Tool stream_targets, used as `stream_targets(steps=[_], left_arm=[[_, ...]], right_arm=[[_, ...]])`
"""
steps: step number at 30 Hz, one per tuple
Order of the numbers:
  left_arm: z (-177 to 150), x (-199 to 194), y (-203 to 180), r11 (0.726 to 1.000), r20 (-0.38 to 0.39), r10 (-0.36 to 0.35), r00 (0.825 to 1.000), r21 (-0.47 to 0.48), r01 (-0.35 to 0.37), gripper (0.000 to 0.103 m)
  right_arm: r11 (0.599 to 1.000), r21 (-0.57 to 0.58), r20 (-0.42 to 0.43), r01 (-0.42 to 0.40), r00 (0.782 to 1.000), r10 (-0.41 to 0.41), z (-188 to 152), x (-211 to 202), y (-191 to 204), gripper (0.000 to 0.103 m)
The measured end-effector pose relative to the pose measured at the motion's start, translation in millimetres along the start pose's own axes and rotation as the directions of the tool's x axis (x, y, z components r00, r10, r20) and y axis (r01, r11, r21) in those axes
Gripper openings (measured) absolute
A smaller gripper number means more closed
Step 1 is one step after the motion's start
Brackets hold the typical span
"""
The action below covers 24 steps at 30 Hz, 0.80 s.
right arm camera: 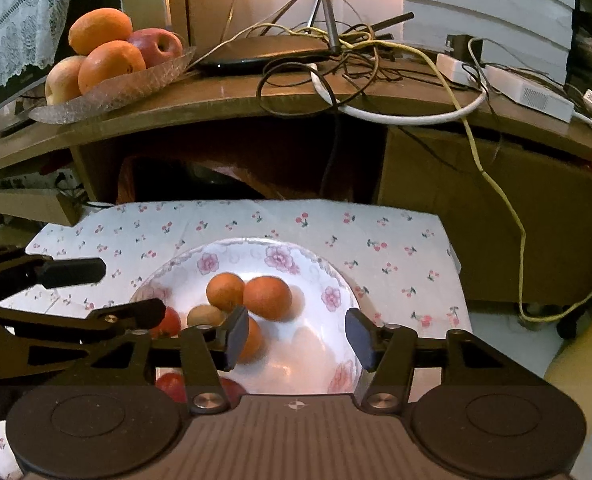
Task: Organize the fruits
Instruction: 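Open both tools to release the tomato and mandarin into the bowl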
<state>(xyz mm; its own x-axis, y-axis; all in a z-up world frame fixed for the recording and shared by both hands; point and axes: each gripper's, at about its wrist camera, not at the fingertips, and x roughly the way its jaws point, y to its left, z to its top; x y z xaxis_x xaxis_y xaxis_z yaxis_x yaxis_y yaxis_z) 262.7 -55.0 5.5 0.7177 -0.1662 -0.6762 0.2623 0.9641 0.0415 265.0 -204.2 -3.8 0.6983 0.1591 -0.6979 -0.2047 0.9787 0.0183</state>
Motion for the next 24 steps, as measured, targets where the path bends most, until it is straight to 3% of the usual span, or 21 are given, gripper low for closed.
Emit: stream_targets(steps=[18, 24], left_arm=[[-6.6, -8.9, -4.9, 0.997, 0.016, 0.078, 0.997, -0.014, -0.077, 0.101], [-9.1, -15.9, -7.4, 0.993, 0.022, 0.119, 0.993, -0.003, -0.119, 0.103]], right_arm=[[0.999, 0.039, -0.01, 0.037, 0.999, -0.037, -12.5, -18.3, -5.2, 0.059], [0.998, 0.048, -0.013, 0.043, 0.999, -0.042, -16.6, -23.9, -6.7, 0.059]])
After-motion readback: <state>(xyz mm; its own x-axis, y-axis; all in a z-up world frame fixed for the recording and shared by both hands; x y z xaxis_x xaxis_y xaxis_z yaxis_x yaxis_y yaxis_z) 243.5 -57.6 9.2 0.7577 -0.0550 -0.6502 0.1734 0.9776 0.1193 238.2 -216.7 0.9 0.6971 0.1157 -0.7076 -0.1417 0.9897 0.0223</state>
